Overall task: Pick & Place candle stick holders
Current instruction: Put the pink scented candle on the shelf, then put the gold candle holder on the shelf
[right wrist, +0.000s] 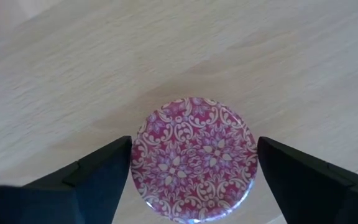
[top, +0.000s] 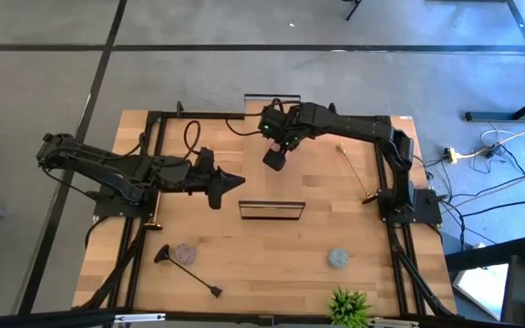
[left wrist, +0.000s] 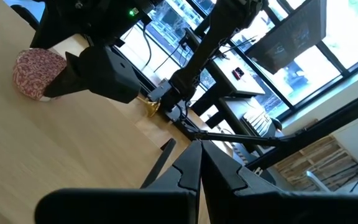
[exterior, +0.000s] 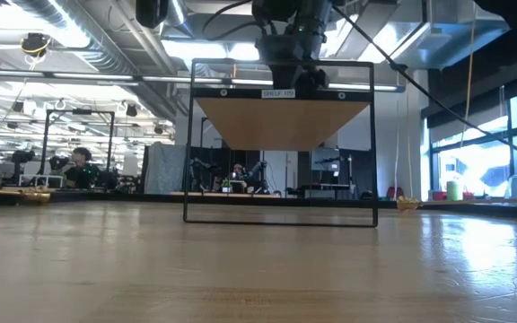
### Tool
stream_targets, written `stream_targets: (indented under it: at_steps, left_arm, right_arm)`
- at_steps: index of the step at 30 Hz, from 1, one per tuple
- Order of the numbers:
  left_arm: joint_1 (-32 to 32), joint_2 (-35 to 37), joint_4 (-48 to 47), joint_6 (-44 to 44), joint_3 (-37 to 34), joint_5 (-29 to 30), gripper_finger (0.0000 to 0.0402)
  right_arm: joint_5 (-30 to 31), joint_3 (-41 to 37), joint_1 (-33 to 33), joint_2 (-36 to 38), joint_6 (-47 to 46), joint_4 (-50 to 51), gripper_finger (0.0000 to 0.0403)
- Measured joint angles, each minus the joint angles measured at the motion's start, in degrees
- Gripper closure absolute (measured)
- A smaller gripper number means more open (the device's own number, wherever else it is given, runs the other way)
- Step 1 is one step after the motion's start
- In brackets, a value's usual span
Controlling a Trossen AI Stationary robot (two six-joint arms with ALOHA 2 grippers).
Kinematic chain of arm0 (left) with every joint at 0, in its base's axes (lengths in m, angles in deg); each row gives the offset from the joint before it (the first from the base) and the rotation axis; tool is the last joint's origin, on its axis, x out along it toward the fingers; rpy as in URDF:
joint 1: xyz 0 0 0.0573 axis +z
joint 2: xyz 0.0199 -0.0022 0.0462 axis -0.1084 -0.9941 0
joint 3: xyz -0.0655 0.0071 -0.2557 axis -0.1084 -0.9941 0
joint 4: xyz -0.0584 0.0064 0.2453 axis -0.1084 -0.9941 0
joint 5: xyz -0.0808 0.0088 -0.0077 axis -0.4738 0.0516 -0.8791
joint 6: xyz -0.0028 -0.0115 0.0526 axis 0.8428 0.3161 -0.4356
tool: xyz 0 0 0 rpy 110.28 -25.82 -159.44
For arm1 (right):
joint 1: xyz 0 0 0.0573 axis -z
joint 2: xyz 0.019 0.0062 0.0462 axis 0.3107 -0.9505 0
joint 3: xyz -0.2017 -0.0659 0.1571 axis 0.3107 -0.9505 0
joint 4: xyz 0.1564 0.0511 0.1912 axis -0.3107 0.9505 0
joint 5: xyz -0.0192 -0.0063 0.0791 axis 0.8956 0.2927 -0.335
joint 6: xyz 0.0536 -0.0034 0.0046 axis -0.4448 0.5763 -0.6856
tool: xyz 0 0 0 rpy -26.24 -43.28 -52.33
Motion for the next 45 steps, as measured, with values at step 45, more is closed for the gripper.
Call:
stream_targets:
  at_steps: [45]
  left_arm:
    - [-0.02, 0.00, -1.97, -0.77, 0.00, -10.50, 0.0396]
  right_arm:
    - [-12.47, 22.38, -4.30, 2.96, -2.17, 19.32, 0.0054]
